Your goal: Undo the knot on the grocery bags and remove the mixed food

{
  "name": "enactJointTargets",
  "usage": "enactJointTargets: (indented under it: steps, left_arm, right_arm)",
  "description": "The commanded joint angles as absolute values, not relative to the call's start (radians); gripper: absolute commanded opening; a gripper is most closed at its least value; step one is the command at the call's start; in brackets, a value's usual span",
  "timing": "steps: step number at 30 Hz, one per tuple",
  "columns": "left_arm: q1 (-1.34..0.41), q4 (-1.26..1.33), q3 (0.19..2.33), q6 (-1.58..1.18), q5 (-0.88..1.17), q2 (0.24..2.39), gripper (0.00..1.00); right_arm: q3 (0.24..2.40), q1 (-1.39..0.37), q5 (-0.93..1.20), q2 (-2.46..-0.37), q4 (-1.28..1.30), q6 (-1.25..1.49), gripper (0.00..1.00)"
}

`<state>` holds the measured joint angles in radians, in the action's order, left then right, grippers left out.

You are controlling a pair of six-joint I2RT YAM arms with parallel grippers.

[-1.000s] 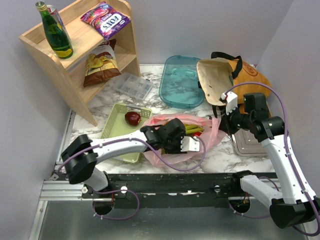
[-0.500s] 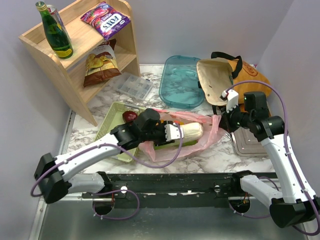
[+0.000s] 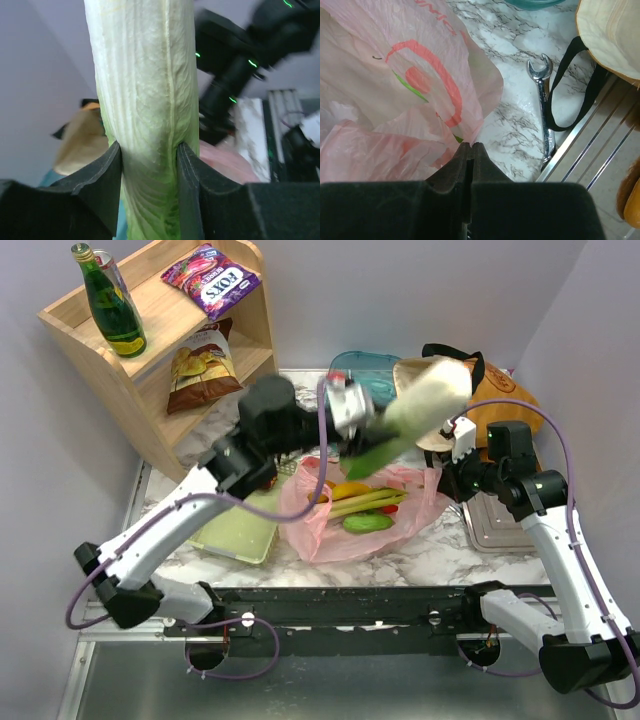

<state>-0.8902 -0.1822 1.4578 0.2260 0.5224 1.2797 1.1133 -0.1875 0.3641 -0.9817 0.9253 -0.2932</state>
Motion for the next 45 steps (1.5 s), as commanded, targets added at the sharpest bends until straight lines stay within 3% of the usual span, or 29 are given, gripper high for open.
enactJointTargets:
  steps: [1, 4, 9, 17, 21, 28, 34, 41, 45]
  left_arm:
    - [-0.794, -0.224, 1.852, 0.008, 0.298, 1.498, 0.00]
    - [-0.716, -0.312, 2.065, -0.057, 0.198, 1.679, 0.00]
    - [-0.623, -0.396, 2.231, -0.210, 0.106, 1.919, 0.00]
    - [-0.608, -0.308, 2.133, -0.161, 0.058, 2.095, 0.00]
    - [-0.572, -0.381, 2.270, -0.223, 0.059, 2.247, 0.00]
    - [-0.551, -0.347, 2.281, -0.235, 0.067, 2.339, 0.00]
    - [-0.536, -0.341, 2.309, -0.235, 0.086, 2.345, 0.54]
    - [-0.538, -0.306, 2.318, -0.171, 0.110, 2.199, 0.97]
    - [-0.538, -0.304, 2.229, -0.133, 0.164, 2.044, 0.98]
  right_arm:
    - [1.126, -0.183, 0.339, -0.973, 0.926, -0.316, 0.01]
    - [1.131, -0.182, 0.339, -0.970, 0.940, -0.316, 0.01]
    - [1.150, -0.182, 0.328, -0.948, 0.989, -0.322, 0.01]
    - [1.174, -0.183, 0.283, -0.935, 1.052, -0.301, 0.01]
    - [1.207, -0.182, 0.266, -0.946, 1.089, -0.288, 0.01]
    - [1.233, -0.183, 0.252, -0.965, 1.119, -0.270, 0.01]
    - [1.226, -0.183, 0.249, -0.981, 1.094, -0.254, 0.01]
    - [1.182, -0.183, 0.301, -1.007, 0.998, -0.254, 0.01]
    - [1.174, -0.182, 0.325, -1.030, 0.947, -0.265, 0.01]
